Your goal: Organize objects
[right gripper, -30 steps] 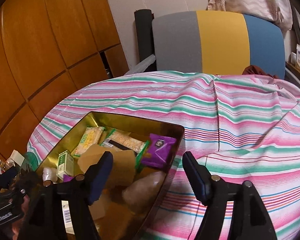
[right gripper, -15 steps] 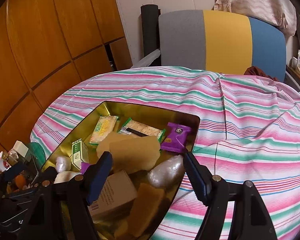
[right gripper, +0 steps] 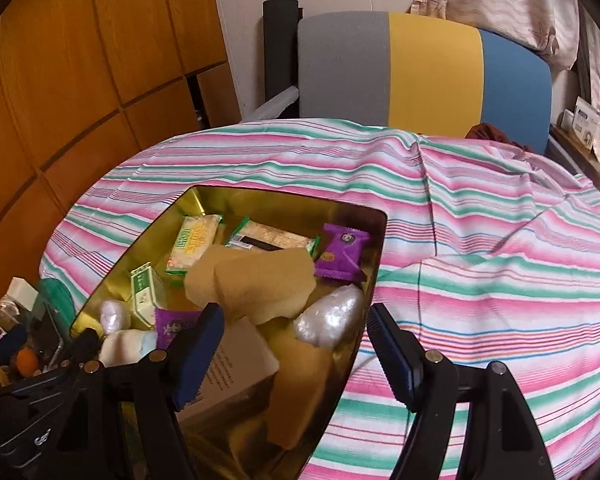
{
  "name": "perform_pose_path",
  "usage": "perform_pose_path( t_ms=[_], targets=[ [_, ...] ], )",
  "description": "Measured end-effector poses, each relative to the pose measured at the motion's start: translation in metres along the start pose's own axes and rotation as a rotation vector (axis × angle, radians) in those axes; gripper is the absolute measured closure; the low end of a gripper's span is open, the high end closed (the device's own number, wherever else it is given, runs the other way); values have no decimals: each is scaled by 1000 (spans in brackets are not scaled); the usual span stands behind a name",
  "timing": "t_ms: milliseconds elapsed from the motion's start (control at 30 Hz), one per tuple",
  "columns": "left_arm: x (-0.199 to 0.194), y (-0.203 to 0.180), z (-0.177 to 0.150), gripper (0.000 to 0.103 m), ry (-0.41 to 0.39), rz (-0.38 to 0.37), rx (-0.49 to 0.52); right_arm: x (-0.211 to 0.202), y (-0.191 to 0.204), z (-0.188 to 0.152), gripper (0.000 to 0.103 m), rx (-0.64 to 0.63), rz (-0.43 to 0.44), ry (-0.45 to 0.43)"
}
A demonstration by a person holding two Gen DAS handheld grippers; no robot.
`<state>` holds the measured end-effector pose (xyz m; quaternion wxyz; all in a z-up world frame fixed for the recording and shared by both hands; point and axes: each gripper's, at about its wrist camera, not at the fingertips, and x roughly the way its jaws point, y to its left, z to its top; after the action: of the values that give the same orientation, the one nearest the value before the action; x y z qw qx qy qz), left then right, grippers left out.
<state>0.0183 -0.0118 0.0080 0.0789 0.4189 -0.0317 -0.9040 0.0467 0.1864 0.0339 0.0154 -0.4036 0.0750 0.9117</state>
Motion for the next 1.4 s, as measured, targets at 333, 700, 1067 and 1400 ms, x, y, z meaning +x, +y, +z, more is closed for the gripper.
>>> perform_pose_path(
  t_ms=[333,700,1067,1400],
  targets=[
    [0,5,1,0,15,23,-20,-1,2,-6,28,21,-20,24],
    [0,9,3,0,18,21,-26,10,14,-18,28,-17,-58,75],
    [0,5,1,0,30,17,-6,6,11,-15,28,-2,-76,55],
    [2,1,-1,0,54,-26,5,4,7,-15,28,7,-83,47]
  ],
)
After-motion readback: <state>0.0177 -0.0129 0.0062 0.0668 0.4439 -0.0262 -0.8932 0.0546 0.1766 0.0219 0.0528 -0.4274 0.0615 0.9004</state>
